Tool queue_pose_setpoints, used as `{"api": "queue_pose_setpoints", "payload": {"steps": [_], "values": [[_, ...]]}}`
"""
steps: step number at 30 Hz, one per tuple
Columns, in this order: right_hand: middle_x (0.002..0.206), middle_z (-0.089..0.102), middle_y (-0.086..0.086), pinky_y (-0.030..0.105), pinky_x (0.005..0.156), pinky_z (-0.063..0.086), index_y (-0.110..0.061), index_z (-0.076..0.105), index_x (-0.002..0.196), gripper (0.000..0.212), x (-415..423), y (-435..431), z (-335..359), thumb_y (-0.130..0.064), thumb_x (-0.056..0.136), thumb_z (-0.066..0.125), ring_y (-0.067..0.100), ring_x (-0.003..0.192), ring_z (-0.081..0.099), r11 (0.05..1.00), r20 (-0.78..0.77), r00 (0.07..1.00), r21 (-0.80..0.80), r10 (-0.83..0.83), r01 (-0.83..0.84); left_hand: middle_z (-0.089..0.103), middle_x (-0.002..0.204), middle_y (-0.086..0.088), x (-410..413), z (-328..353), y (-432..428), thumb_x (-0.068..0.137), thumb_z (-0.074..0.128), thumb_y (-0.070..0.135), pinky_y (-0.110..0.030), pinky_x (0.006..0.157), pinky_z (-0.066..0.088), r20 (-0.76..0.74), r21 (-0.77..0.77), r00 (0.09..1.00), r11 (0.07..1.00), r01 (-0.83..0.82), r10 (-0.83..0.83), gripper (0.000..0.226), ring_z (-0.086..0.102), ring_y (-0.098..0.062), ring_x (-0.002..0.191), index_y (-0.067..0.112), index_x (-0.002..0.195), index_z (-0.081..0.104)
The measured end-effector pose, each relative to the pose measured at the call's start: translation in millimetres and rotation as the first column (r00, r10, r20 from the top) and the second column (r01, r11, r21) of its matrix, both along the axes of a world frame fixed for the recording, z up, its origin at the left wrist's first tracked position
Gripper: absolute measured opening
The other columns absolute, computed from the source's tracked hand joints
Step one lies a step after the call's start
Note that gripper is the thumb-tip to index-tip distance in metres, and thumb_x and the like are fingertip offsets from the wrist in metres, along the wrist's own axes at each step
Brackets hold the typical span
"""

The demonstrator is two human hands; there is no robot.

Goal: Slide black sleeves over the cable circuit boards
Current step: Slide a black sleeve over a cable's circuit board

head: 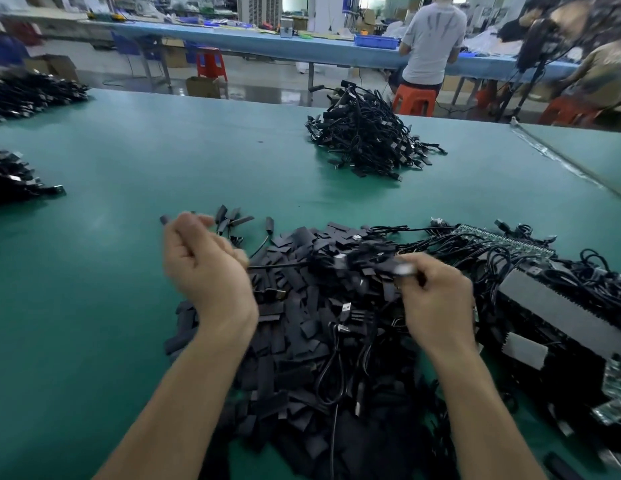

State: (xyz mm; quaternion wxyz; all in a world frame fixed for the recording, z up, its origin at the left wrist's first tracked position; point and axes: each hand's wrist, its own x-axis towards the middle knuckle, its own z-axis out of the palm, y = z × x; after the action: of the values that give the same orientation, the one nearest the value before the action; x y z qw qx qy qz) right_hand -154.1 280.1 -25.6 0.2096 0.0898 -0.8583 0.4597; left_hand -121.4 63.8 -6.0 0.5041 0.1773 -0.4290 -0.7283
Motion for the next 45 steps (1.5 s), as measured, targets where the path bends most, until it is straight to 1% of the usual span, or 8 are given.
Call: {"api": "queue_pose_setpoints", "payload": {"steps": [6,11,18,23,28,35,41,45], "values": [[0.055,0.056,-0.015,0.005,0.044,0.034,-0.02,0.064,0.068,0.026,-5.3,14.0,0.7,-0.018,0.094,0.065,-0.009,0.049,0.052,0.998,0.017,0.998,0.012,-0.064,0.063,0.031,0.049,0.007,5.3,-5.9,-45.3,0.107,0.036,0.023,-0.025,0.043,0.026,0.01,0.024,0.993,0.993,-0.115,0.115,0.032,0.024,-0.012,0.045,0.018,0.079,0.049],[0.083,0.067,-0.015,0.04,0.083,0.051,-0.04,0.074,0.098,0.021,1.3,2.9,-0.1,-0.023,0.093,0.063,0.012,0.087,0.062,0.971,0.177,0.968,0.133,0.176,-0.201,0.044,0.057,0.013,0.2,-21.2,-36.7,0.108,0.036,0.018,-0.02,0.049,0.038,0.055,-0.04,0.988,0.988,0.146,-0.143,0.024,0.038,-0.006,0.049,0.017,0.093,0.055],[0.07,0.071,-0.013,0.046,0.098,0.043,-0.033,0.073,0.058,0.055,8.4,7.3,6.4,-0.052,0.091,0.034,0.001,0.078,0.062,0.95,0.452,0.859,0.07,0.241,-0.304,0.037,0.053,0.009,4.9,-27.3,-20.4,0.109,0.036,0.018,-0.026,0.054,0.049,0.238,-0.198,0.885,0.872,0.447,-0.4,0.029,0.033,-0.009,0.045,0.021,0.094,0.06],[0.035,0.039,-0.012,0.037,0.088,0.034,-0.021,0.041,0.042,0.065,-0.8,13.6,4.1,-0.064,0.09,0.05,0.006,0.041,0.044,0.866,0.433,0.9,0.464,-0.039,-0.186,0.033,0.054,0.014,12.7,-13.0,-16.6,0.099,0.039,0.031,-0.016,0.04,0.025,0.219,-0.254,0.867,0.831,0.494,-0.448,0.013,0.023,-0.004,0.044,0.023,0.092,0.048],[0.08,0.063,-0.015,0.034,0.081,0.039,-0.033,0.056,0.076,0.015,2.7,9.0,8.1,-0.036,0.077,0.071,0.008,0.079,0.058,0.843,0.363,0.926,0.526,-0.106,-0.11,0.044,0.058,0.008,19.2,-31.4,-9.9,0.105,0.036,0.013,-0.019,0.041,0.031,0.448,-0.249,0.728,0.71,0.659,-0.519,0.019,0.033,-0.008,0.046,0.017,0.087,0.04],[0.1,0.06,-0.011,0.038,0.087,0.038,-0.039,0.057,0.128,0.046,0.6,-5.7,-0.4,-0.059,0.087,0.061,0.016,0.101,0.06,0.786,0.319,0.93,0.616,-0.182,-0.057,0.066,0.067,0.001,19.4,-53.6,0.0,0.101,0.056,0.012,-0.024,0.055,0.052,0.543,-0.333,0.693,0.635,0.697,-0.475,0.009,0.064,-0.017,0.06,0.017,0.096,0.061],[0.095,0.075,-0.006,0.043,0.093,0.053,-0.024,0.078,0.104,0.021,3.1,0.8,-8.3,-0.035,0.086,0.075,0.016,0.095,0.068,0.934,0.215,0.971,0.357,-0.108,0.025,0.07,0.073,0.003,17.5,-56.0,4.5,0.102,0.052,0.011,-0.021,0.053,0.051,0.591,-0.358,0.688,0.628,0.691,-0.42,0.017,0.066,-0.015,0.059,0.023,0.097,0.062],[0.094,0.076,-0.007,0.024,0.088,0.051,-0.02,0.079,0.101,0.016,5.5,5.9,-11.1,-0.024,0.086,0.077,0.007,0.089,0.068,0.968,0.067,0.994,0.242,-0.086,0.068,0.069,0.075,0.006,15.8,-56.1,6.6,0.104,0.049,0.011,-0.02,0.051,0.051,0.622,-0.414,0.698,0.608,0.677,-0.354,0.024,0.065,-0.011,0.056,0.033,0.101,0.057]]}}
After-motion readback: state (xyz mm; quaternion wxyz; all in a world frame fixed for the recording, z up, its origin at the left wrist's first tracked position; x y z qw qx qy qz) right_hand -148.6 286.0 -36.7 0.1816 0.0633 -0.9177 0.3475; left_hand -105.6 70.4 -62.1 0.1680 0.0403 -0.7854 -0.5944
